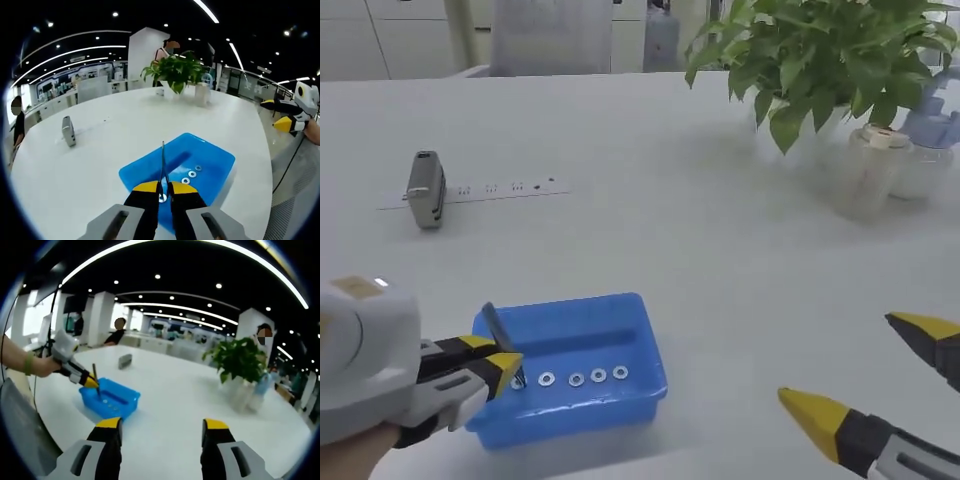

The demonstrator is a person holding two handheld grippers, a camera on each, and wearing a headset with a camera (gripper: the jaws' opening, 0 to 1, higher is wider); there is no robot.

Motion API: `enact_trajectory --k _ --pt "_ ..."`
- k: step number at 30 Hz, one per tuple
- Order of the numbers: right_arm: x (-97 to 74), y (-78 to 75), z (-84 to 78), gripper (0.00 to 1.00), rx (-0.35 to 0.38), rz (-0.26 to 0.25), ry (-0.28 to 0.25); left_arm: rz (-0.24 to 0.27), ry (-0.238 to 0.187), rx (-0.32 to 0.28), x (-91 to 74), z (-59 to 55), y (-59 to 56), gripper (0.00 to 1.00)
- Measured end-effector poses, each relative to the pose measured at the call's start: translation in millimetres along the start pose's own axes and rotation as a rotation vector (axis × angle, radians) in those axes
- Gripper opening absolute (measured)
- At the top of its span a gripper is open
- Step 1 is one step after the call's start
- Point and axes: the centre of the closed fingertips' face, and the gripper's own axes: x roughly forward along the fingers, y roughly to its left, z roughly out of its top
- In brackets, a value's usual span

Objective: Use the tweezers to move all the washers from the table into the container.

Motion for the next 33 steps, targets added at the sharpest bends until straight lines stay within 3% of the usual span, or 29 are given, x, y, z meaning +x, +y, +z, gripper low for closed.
enact_trajectory --k 5,10,14,16,21,24,25,28,29,31,33 --pt "0.2 -0.3 -3.4 0.62 -0.008 0.001 0.017 -0.001 -0.015 -0.008 -1.1 2.1 0.8 0.04" --pt "0.6 0.7 -5.0 0.60 -0.001 0.010 0.025 -0.013 -0.042 -0.027 -8.1 12.2 -3.7 0.03" --pt "1.9 6.0 -6.0 0.58 0.008 0.043 0.032 -0.028 -0.073 -0.009 -24.1 26.8 -14.8 0.02" --pt "3.3 13.0 -6.3 0.56 0.022 0.085 0.037 -0.038 -0.083 -0.005 -31.9 32.9 -20.3 0.02" --pt "5.8 34.7 4.1 0.44 0.050 0.221 0.002 -0.080 -0.095 0.045 -61.0 49.0 -43.8 0.01" --pt "10.3 52.9 17.4 0.42 0.165 0.344 -0.040 -0.116 -0.088 0.063 -73.9 51.7 -56.3 0.01" --pt "11.4 59.3 22.6 0.41 0.163 0.375 -0.048 -0.135 -0.083 0.067 -79.1 51.9 -62.8 0.01" --pt "14.4 81.7 31.7 0.32 0.099 0.497 -0.051 -0.171 -0.065 0.082 -89.7 49.7 -76.9 0.02" --pt "11.7 94.3 36.2 0.28 0.063 0.559 -0.049 -0.208 -0.034 0.076 -93.4 43.8 -86.6 0.02" --pt "5.3 116.1 43.5 0.19 0.020 0.642 -0.045 -0.217 -0.025 0.073 -95.4 38.5 -94.4 0.02" --pt "-4.1 144.1 44.3 0.14 -0.015 0.763 -0.031 -0.255 0.006 0.047 -97.0 25.6 -109.8 0.02"
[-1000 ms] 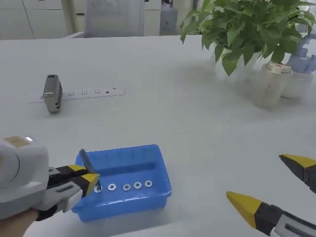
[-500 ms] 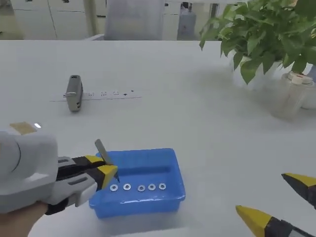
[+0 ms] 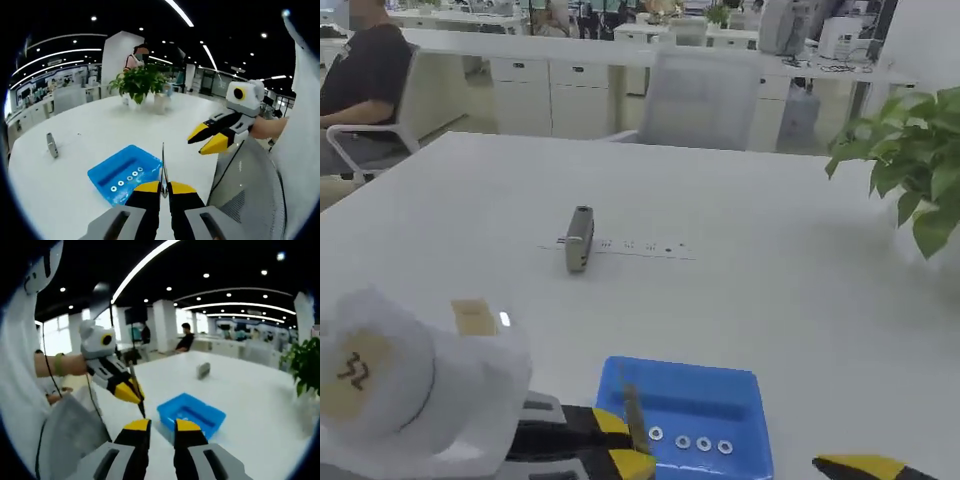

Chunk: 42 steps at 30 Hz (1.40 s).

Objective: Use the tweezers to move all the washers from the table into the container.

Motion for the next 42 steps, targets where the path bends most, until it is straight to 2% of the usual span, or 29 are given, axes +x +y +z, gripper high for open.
enact_trajectory --k 1,2,5,6,8,9,10,14,17,18,20,24,25,30,34,37,42 --pt "1.9 4.0 -0.2 0.13 -0.001 0.019 0.002 -0.012 0.019 -0.022 2.6 -8.6 -7.4 0.02" --pt "6.6 15.8 -2.6 0.12 0.007 0.073 0.011 -0.029 0.033 -0.032 4.7 -14.7 -13.8 0.02" --pt "16.0 33.6 -9.4 0.11 0.011 0.156 0.030 -0.055 0.067 -0.037 12.8 -32.8 -32.0 0.02" --pt "19.1 40.9 -11.9 0.11 0.008 0.194 0.042 -0.062 0.075 -0.039 14.3 -36.5 -36.4 0.02" --pt "23.3 47.9 -13.3 0.09 -0.002 0.228 0.050 -0.068 0.087 -0.039 17.1 -42.4 -43.0 0.02" --pt "25.7 54.6 -14.7 0.09 -0.009 0.268 0.059 -0.078 0.101 -0.031 18.5 -46.9 -48.2 0.02" --pt "27.0 57.7 -15.3 0.09 -0.018 0.287 0.064 -0.087 0.118 -0.016 19.4 -51.1 -52.4 0.02" --pt "30.5 67.0 -16.1 0.05 -0.088 0.354 0.091 -0.102 0.168 0.040 21.3 -60.9 -58.2 0.02" --pt "29.1 72.6 -18.0 0.01 -0.111 0.409 0.106 -0.101 0.201 0.089 20.4 -65.5 -55.6 0.02" --pt "29.6 71.3 -17.9 0.00 -0.113 0.403 0.106 -0.102 0.205 0.092 20.2 -65.9 -55.4 0.02" --pt "28.5 70.9 -17.0 0.00 -0.149 0.426 0.107 -0.108 0.226 0.122 19.9 -68.1 -54.5 0.02" --pt "25.9 70.3 -18.4 0.00 -0.208 0.457 0.125 -0.146 0.294 0.219 22.1 -74.5 -52.9 0.02" --pt "25.5 68.4 -21.2 0.00 -0.237 0.455 0.138 -0.150 0.321 0.252 23.1 -76.4 -50.5 0.02" --pt "25.0 54.2 -33.4 0.00 -0.334 0.414 0.189 -0.139 0.377 0.361 31.7 -79.1 -35.8 0.03" --pt "26.7 37.8 -45.5 0.00 -0.372 0.361 0.235 -0.129 0.372 0.381 39.8 -79.7 -25.2 0.04" --pt "29.9 30.5 -57.5 0.00 -0.367 0.366 0.266 -0.138 0.364 0.350 47.5 -85.4 -19.6 0.05" --pt "35.9 23.7 -68.3 0.00 -0.354 0.370 0.292 -0.118 0.351 0.327 52.6 -91.9 -13.1 0.06"
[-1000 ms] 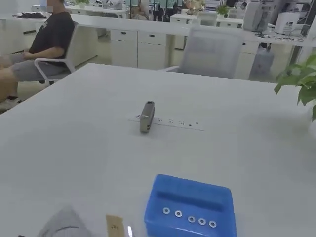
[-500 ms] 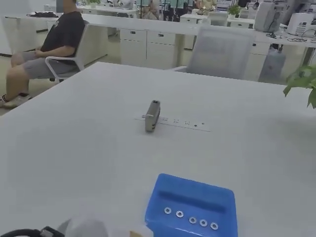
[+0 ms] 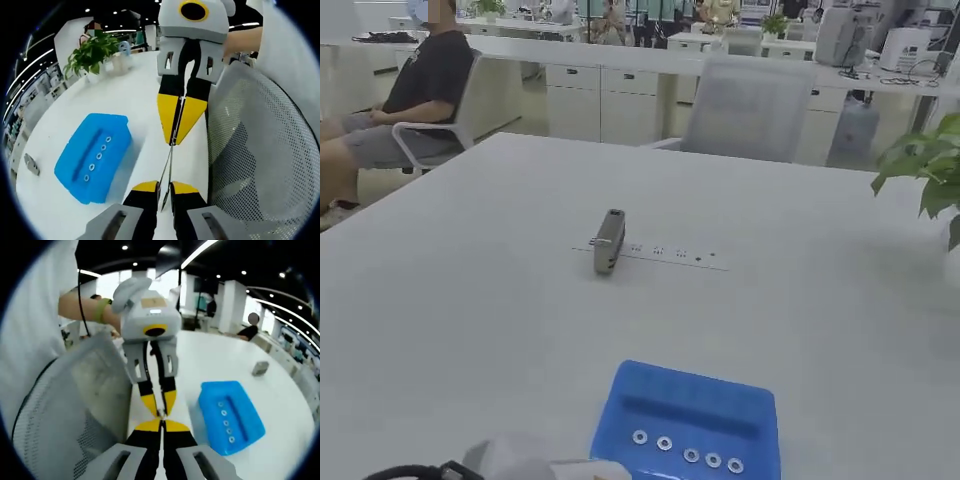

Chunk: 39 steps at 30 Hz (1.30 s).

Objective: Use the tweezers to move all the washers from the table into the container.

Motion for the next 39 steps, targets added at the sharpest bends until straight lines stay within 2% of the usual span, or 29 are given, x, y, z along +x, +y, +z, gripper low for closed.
enact_trajectory --k 2,3,5,9,11,14,15,16,17,19,21,23,28,31,32,36,39 --pt "1.6 -0.5 -2.5 0.00 0.011 0.010 0.004 -0.002 -0.005 -0.075 -0.9 -1.7 -0.4 0.07" --pt "2.1 -0.9 -2.7 0.00 0.014 0.010 0.003 0.006 -0.022 -0.121 -4.3 0.2 1.5 0.07" --pt "1.2 -1.5 -5.2 0.00 0.021 0.011 0.010 0.016 -0.065 -0.156 -11.3 4.9 3.7 0.07" --pt "-0.1 -5.3 -15.2 0.00 0.037 0.004 0.032 0.101 -0.108 -0.224 -35.9 -2.4 10.3 0.12" --pt "-0.6 -7.2 -21.5 0.00 0.046 0.003 0.047 0.148 -0.150 -0.287 -50.2 -6.9 11.1 0.15" --pt "0.3 -7.5 -33.3 0.00 0.043 0.007 0.085 0.240 -0.262 -0.397 -72.5 -9.7 16.1 0.21" --pt "0.9 -7.7 -36.1 0.00 0.041 0.006 0.093 0.275 -0.315 -0.449 -82.1 -11.2 17.7 0.24" --pt "1.9 -7.9 -39.5 0.00 0.044 0.008 0.101 0.301 -0.342 -0.479 -87.9 -12.5 19.3 0.27" --pt "2.3 -8.3 -41.7 0.00 0.046 0.008 0.107 0.357 -0.376 -0.511 -97.6 -15.7 23.7 0.29" --pt "2.7 -9.8 -47.8 0.00 0.044 0.000 0.129 0.431 -0.441 -0.546 -113.2 -16.2 29.8 0.29" --pt "3.0 -9.7 -53.3 0.00 0.028 0.001 0.156 0.469 -0.481 -0.570 -121.6 -15.3 33.5 0.31" --pt "3.9 -9.9 -59.8 0.00 0.014 0.001 0.187 0.536 -0.545 -0.593 -134.1 -12.4 40.4 0.34" --pt "5.9 -11.8 -70.9 0.00 -0.012 -0.003 0.236 0.598 -0.595 -0.637 -136.7 -9.4 46.4 0.44" --pt "5.9 -13.6 -76.4 0.00 -0.004 0.006 0.271 0.629 -0.571 -0.645 -134.8 -13.2 50.1 0.49" --pt "5.7 -17.2 -77.5 0.00 -0.024 -0.009 0.285 0.646 -0.564 -0.639 -136.9 -16.3 52.5 0.50" --pt "7.9 -19.2 -78.1 0.00 -0.024 0.000 0.304 0.688 -0.583 -0.643 -141.6 -19.4 55.7 0.54" --pt "8.6 -20.1 -79.1 0.00 -0.038 0.003 0.323 0.712 -0.571 -0.648 -142.5 -25.7 56.2 0.56"
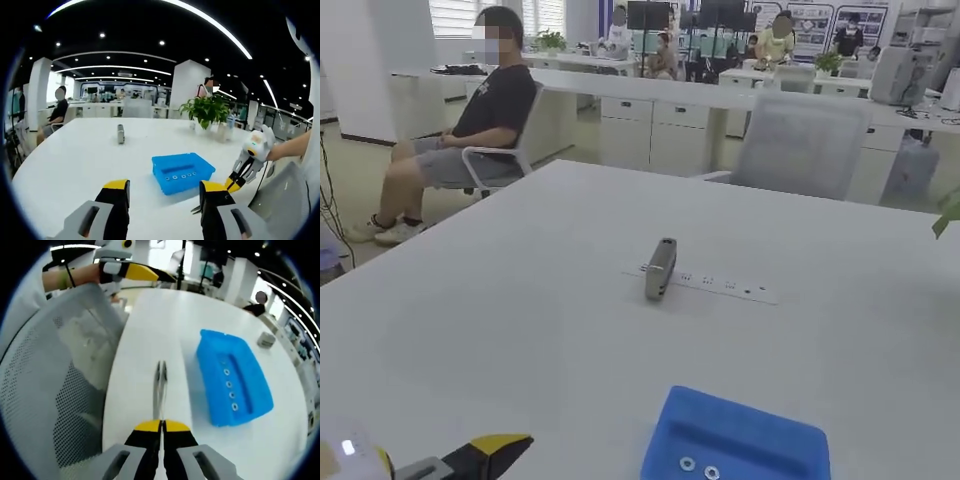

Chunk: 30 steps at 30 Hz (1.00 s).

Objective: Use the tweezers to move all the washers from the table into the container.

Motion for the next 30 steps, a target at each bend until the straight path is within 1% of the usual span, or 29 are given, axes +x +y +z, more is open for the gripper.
enact_trajectory --k 2,4,7,9,12,13,15,17,18,19,20,21,22,23,24,26,27,28,29,30 --pt "0.2 -0.9 -0.1 0.00 0.006 -0.002 0.004 0.007 -0.014 0.005 -0.8 3.4 0.5 0.58" --pt "0.6 -1.1 -0.7 0.00 0.009 -0.002 0.006 0.011 -0.019 0.010 -0.8 4.4 1.0 0.60" --pt "1.0 -2.5 -1.3 0.00 0.012 -0.015 0.005 0.011 -0.019 0.015 -1.1 4.5 0.4 0.60" --pt "1.0 -2.7 -1.5 0.00 0.028 -0.019 -0.006 0.009 -0.019 0.013 -1.2 4.5 -0.4 0.60" --pt "-1.7 -2.0 1.5 0.00 0.079 -0.019 -0.038 0.010 -0.021 0.014 -1.3 4.8 0.2 0.60" --pt "-4.2 -2.2 4.2 0.01 0.095 -0.024 -0.057 0.011 -0.021 0.012 -1.4 4.9 0.3 0.60" --pt "-11.3 -5.3 11.3 0.05 0.141 -0.059 -0.116 0.015 -0.026 0.011 -1.6 5.7 0.8 0.60" --pt "-17.8 -6.6 14.9 0.10 0.181 -0.080 -0.154 0.018 -0.027 0.009 -1.6 6.0 1.6 0.60" --pt "-27.0 -10.7 19.5 0.13 0.202 -0.122 -0.214 0.027 -0.029 0.010 -1.9 6.3 3.1 0.61" --pt "-31.8 -11.6 19.4 0.16 0.216 -0.140 -0.227 0.030 -0.030 0.010 -2.1 6.5 3.8 0.61" --pt "-39.6 -13.6 17.7 0.18 0.245 -0.174 -0.239 0.037 -0.032 0.008 -2.5 7.1 4.9 0.62" --pt "-45.8 -15.7 18.8 0.22 0.249 -0.200 -0.261 0.041 -0.036 0.006 -2.6 7.9 5.6 0.62" --pt "-55.3 -18.9 19.7 0.24 0.271 -0.241 -0.295 0.049 -0.043 0.001 -3.1 9.3 6.9 0.63" --pt "-62.8 -21.6 20.4 0.26 0.290 -0.270 -0.321 0.056 -0.047 0.001 -3.5 10.5 8.0 0.63" --pt "-74.9 -26.4 21.0 0.30 0.326 -0.316 -0.363 0.062 -0.048 0.001 -3.9 11.2 8.9 0.64" --pt "-90.8 -32.5 21.0 0.38 0.368 -0.375 -0.414 0.069 -0.045 0.003 -4.4 11.5 9.9 0.66" --pt "-103.9 -38.0 19.7 0.43 0.393 -0.431 -0.450 0.070 -0.041 0.006 -4.8 11.5 10.1 0.67" --pt "-112.5 -41.8 18.6 0.48 0.408 -0.468 -0.473 0.072 -0.041 0.009 -5.4 12.4 10.1 0.67" --pt "-124.6 -45.7 16.7 0.52 0.422 -0.516 -0.506 0.076 -0.043 0.014 -6.2 14.0 9.6 0.68" --pt "-131.1 -48.1 14.3 0.57 0.430 -0.546 -0.517 0.077 -0.044 0.015 -6.6 14.7 9.1 0.68"
